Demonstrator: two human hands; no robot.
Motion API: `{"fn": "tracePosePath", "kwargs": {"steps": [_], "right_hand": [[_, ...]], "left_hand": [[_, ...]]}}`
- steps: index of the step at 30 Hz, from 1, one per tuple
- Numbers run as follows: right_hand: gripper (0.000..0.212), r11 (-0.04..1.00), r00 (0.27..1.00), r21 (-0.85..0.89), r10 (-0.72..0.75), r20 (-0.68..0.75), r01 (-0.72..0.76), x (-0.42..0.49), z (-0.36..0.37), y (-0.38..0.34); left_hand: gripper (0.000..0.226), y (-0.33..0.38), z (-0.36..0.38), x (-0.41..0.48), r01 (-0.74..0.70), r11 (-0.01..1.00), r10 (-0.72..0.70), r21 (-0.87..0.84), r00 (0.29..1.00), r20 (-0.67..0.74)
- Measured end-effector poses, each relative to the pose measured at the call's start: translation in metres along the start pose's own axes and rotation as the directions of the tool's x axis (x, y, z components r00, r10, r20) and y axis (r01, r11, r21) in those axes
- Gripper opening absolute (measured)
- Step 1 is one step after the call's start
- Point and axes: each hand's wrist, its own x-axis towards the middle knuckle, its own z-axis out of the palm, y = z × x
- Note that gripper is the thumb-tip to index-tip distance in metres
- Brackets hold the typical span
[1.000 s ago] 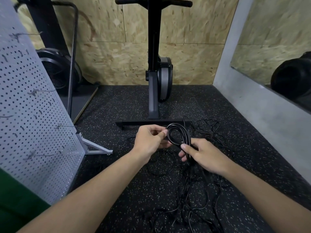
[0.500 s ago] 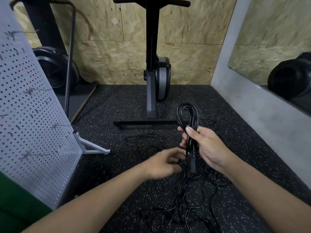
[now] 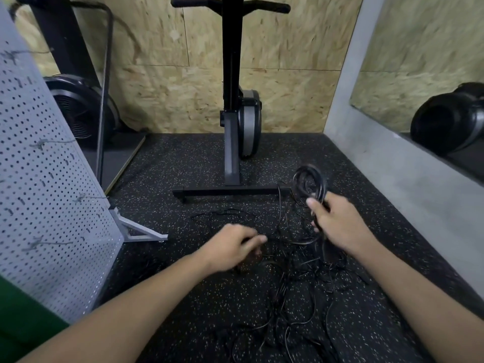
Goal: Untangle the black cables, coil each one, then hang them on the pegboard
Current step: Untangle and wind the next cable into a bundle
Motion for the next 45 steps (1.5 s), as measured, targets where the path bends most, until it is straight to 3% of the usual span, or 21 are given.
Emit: {"fn": "tracePosePath", "kwargs": {"steps": [3, 6, 10, 15, 18, 24, 29, 31, 33, 36, 38, 42, 45], "right_hand": [[0.025, 0.966, 0.988, -0.257, 0.04, 0.15, 0.0, 0.003, 0.008, 0.01], [0.03, 0.955, 0.962, -0.291, 0.032, 0.272, 0.05, 0.002, 0.012, 0.005], [0.049, 0.958, 0.893, -0.239, -0.036, 0.449, 0.159, -0.008, 0.021, -0.004], [0.068, 0.995, 0.845, -0.02, -0.073, 0.53, 0.098, -0.019, 0.022, -0.016], [0.078, 0.978, 0.805, -0.065, -0.126, 0.58, 0.2, -0.019, 0.024, -0.018], [0.037, 0.958, 0.823, -0.01, -0.24, 0.515, 0.286, -0.015, 0.024, -0.012], [0.037, 0.97, 0.915, 0.104, -0.24, 0.323, 0.218, -0.009, 0.016, -0.003], [0.031, 0.969, 0.932, 0.106, -0.243, 0.267, 0.222, -0.009, 0.019, 0.0], [0.02, 0.968, 0.952, 0.109, -0.244, 0.185, 0.226, -0.009, 0.024, 0.003], [0.017, 0.963, 0.965, 0.124, -0.251, 0.077, 0.24, -0.008, 0.033, 0.002], [0.013, 0.965, 0.965, 0.082, -0.255, 0.064, 0.25, -0.008, 0.039, -0.001], [0.031, 0.966, 0.96, -0.055, -0.242, 0.142, 0.252, -0.004, 0.051, 0.006], [0.034, 0.976, 0.957, -0.053, -0.197, 0.213, 0.212, -0.005, 0.05, 0.005]], "left_hand": [[0.035, 0.024, -0.02, 0.001, -0.157, 0.987, 0.159, 0.024, 0.962, -0.221], [0.028, 0.035, -0.036, 0.007, -0.23, 0.972, 0.231, 0.041, 0.919, -0.319], [0.027, 0.036, -0.045, 0.013, -0.217, 0.976, 0.208, 0.017, 0.906, -0.368], [0.03, 0.03, -0.047, 0.014, -0.145, 0.984, 0.086, -0.103, 0.894, -0.439], [0.038, 0.027, -0.051, 0.012, -0.102, 0.977, 0.009, -0.186, 0.896, -0.444], [0.031, 0.011, -0.05, 0.01, -0.005, 0.97, -0.079, -0.244, 0.94, -0.333], [0.03, -0.01, -0.054, 0.002, 0.108, 0.94, -0.171, -0.323, 0.97, -0.173], [0.023, -0.009, -0.048, 0.002, 0.1, 0.963, -0.149, -0.249, 0.971, -0.185], [0.019, 0.003, -0.038, 0.004, 0.08, 0.952, -0.153, -0.296, 0.96, -0.233], [0.021, 0.029, -0.026, 0.011, 0.096, 0.754, -0.307, -0.65, 0.926, -0.219], [0.026, 0.044, -0.022, 0.013, 0.11, 0.609, -0.391, -0.786, 0.903, -0.176], [0.03, 0.058, -0.02, 0.013, 0.177, 0.411, -0.5, -0.894, 0.864, -0.058], [0.028, 0.056, -0.019, 0.015, 0.192, 0.362, -0.556, -0.912, 0.83, -0.046]]}}
